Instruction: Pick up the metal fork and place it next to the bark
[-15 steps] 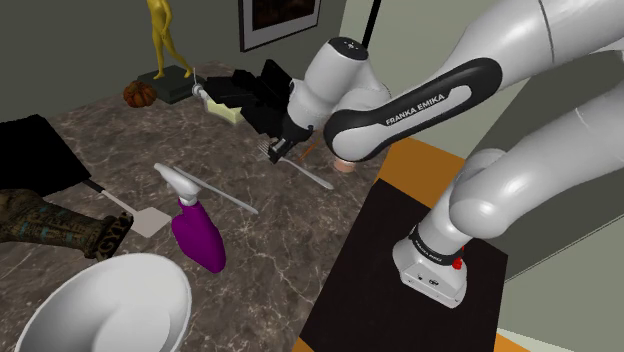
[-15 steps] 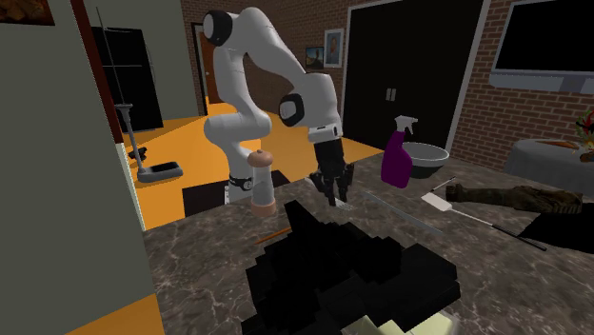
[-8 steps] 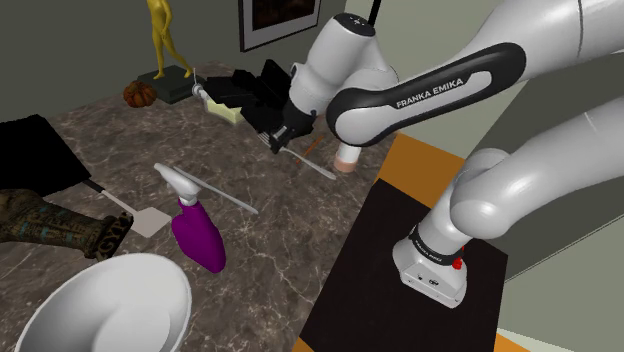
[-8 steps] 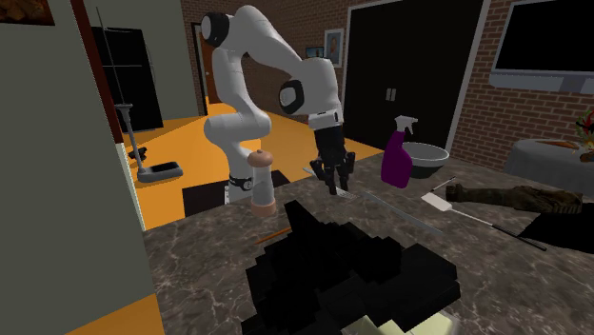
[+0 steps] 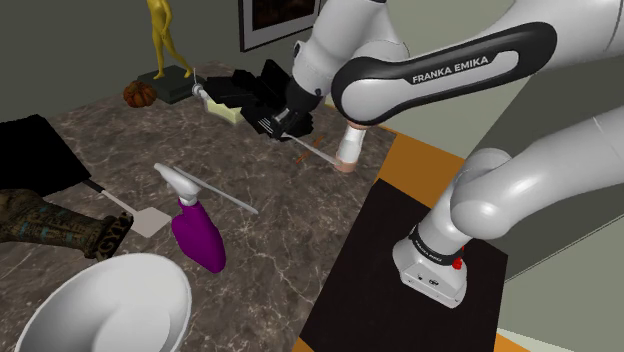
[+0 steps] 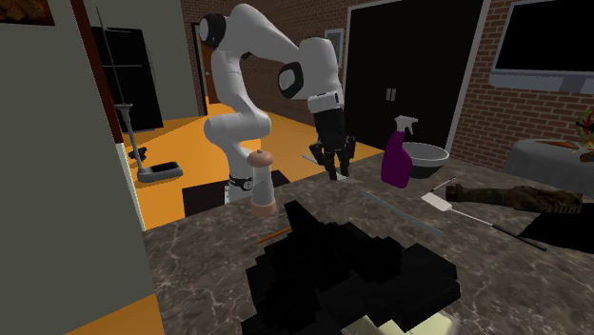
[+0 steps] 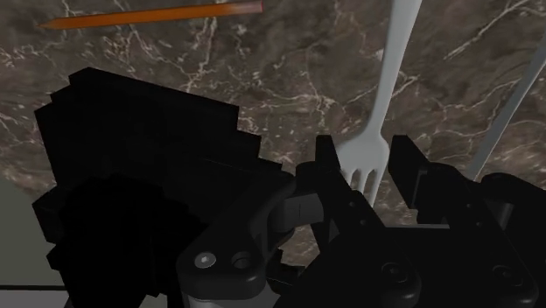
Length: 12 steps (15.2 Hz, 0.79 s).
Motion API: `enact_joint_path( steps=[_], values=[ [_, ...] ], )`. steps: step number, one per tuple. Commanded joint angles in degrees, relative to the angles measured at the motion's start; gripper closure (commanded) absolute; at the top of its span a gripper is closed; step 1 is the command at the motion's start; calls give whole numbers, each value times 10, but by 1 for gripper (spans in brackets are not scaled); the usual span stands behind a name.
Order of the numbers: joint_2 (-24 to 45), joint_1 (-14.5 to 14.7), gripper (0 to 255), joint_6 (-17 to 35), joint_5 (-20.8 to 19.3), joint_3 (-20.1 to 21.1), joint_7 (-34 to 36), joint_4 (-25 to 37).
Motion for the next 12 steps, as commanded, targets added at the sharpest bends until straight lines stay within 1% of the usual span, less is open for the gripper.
enact_joint_path(
  steps=[1, 5, 9, 12],
  values=[
    [-5, 1, 255, -17, 0, -1, 0, 12],
    [-16, 2, 255, -48, 1, -5, -3, 32],
    [75, -17, 255, -38, -28, 35, 43, 112],
    [143, -32, 255, -39, -63, 64, 83, 178]
  ],
)
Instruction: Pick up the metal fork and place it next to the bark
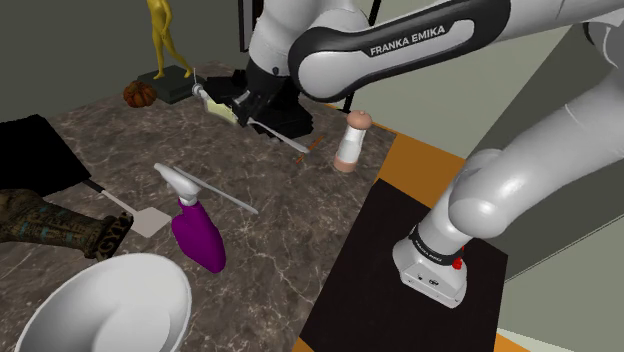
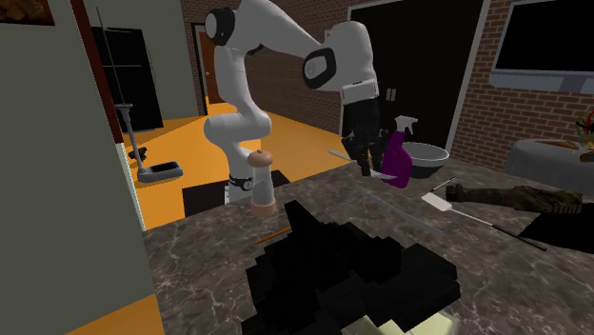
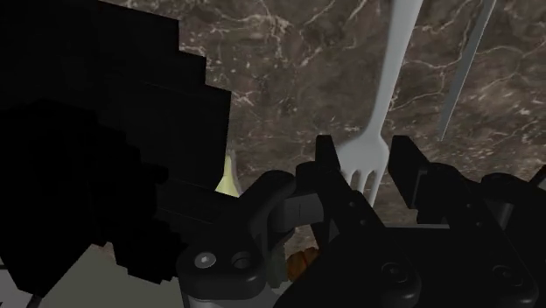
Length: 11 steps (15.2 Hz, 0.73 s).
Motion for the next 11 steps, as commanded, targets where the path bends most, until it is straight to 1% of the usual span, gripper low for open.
enact_joint_path(
  steps=[1, 4, 6, 9, 11],
  values=[
    [42, -6, 255, -6, -25, 20, 31, 45],
    [113, -13, 255, -18, -73, 44, 76, 118],
    [162, -10, 255, -32, -107, 54, 106, 171],
    [236, 6, 255, -59, -158, 61, 145, 257],
    [286, 23, 255, -82, -188, 60, 165, 320]
  ],
)
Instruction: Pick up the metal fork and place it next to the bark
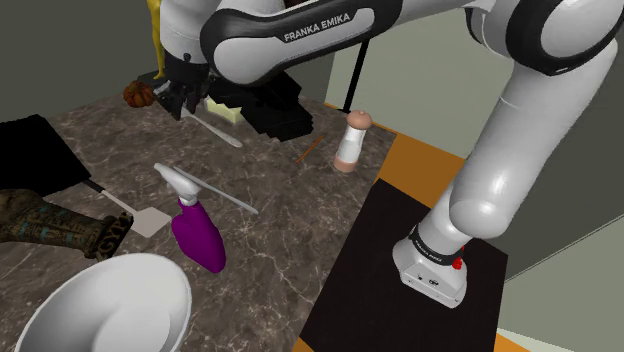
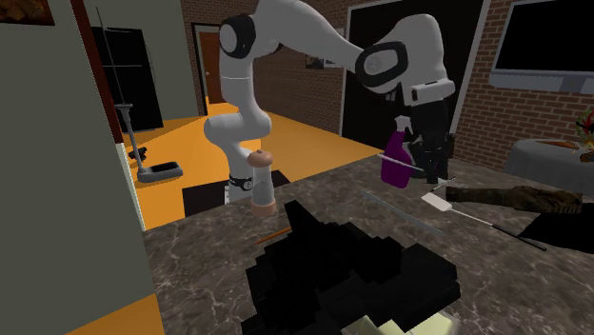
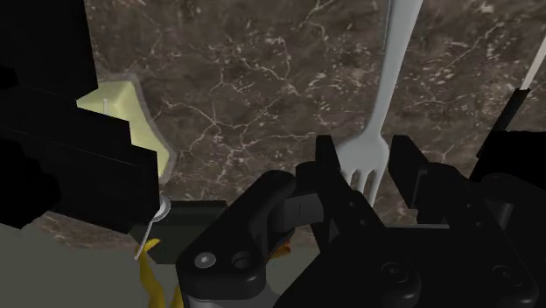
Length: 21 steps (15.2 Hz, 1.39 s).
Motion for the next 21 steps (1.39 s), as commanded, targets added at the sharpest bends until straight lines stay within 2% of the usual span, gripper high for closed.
enact_joint_path(
  steps=[1, 6, 10, 21],
  values=[
    [58, 19, 255, -22, -34, -1, 22, 68],
    [191, 83, 255, -95, -86, -16, 41, 259],
    [317, 150, 255, -175, -111, -34, 28, 465],
    [320, 138, 255, -97, -124, -41, 54, 386]
  ],
)
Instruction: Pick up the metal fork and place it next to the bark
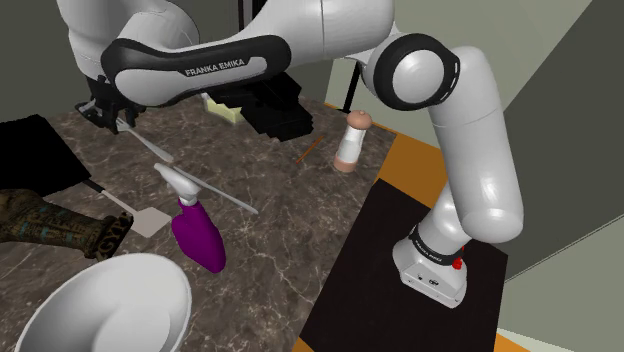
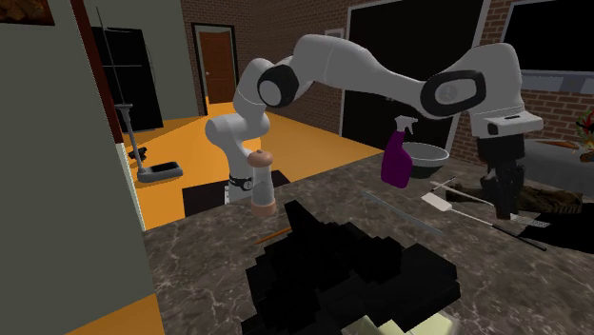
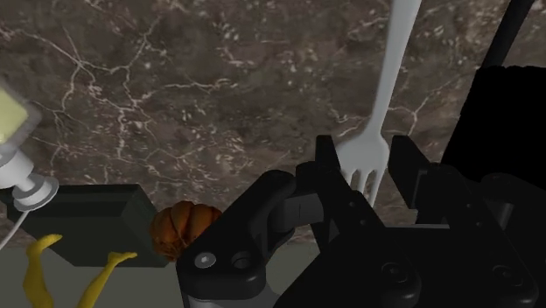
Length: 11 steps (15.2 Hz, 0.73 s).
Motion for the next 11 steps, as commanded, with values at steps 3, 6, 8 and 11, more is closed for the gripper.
enact_joint_path(
  steps=[3, 6, 8, 11],
  values=[
    [7, -2, 255, 25, -6, -4, 9, -20],
    [12, -3, 255, 43, -11, -7, 16, -33],
    [17, -3, 255, 55, -15, -10, 20, -41],
    [24, -2, 255, 72, -20, -13, 27, -51]
  ],
)
